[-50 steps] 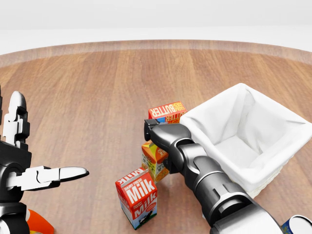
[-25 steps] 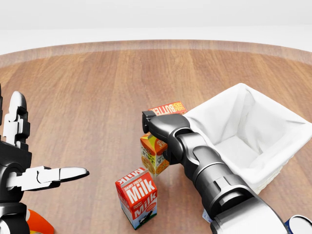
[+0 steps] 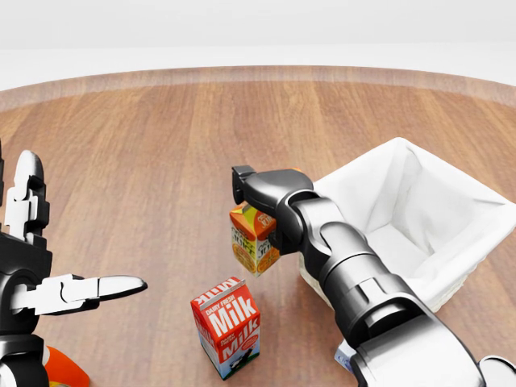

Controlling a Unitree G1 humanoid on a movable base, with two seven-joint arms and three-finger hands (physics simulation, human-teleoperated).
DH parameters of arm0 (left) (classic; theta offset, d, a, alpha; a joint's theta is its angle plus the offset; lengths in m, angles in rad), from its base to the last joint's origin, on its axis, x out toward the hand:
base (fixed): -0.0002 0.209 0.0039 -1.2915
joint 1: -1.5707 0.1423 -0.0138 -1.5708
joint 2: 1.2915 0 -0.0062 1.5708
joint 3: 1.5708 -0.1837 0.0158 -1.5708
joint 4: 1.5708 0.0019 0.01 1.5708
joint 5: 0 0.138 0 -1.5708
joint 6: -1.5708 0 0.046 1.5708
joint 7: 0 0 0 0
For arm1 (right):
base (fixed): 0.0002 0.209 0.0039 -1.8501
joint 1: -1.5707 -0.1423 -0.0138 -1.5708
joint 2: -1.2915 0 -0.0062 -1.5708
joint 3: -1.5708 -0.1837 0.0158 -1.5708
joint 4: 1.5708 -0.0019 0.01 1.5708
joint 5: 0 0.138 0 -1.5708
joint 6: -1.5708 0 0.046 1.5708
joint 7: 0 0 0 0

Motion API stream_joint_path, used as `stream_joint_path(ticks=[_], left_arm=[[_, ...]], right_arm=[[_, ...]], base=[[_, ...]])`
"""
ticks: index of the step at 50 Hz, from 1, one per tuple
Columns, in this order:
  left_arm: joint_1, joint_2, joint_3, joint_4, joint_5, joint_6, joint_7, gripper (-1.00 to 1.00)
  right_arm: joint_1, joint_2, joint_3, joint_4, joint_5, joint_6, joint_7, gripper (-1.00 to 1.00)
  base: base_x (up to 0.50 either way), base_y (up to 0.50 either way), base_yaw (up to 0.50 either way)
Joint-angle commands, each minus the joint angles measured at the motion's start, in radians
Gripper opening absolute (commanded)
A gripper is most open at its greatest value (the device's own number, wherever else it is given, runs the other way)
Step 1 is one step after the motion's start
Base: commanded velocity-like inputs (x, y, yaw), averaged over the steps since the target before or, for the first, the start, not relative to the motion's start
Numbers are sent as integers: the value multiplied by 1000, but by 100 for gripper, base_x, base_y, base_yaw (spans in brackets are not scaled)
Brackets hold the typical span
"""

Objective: Pick up the orange juice, and put it in the basket.

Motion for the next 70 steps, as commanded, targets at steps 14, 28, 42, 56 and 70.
stream_joint_path(ticks=[14, 28, 42, 56, 70], left_arm=[[2, -1, 0, -7, -1, 0, 1, 100], [3, -1, 0, -4, -1, 0, 0, 100], [5, -1, -1, -7, 0, 0, -1, 100], [1, 0, 2, 4, -1, 0, -3, 100], [0, 1, 2, 5, -2, 0, -2, 100]], right_arm=[[-44, -19, -30, -108, -62, 0, 88, -100], [-84, -31, -42, -190, -46, 0, 184, -100], [-79, -46, -51, -294, -48, 0, 273, -100], [-96, -53, -67, -371, -32, 0, 363, -100], [-141, -75, -80, -425, -12, 0, 443, -100]], base=[[0, 0, 0], [0, 0, 0], [0, 0, 0], [0, 0, 0], [0, 0, 0]])
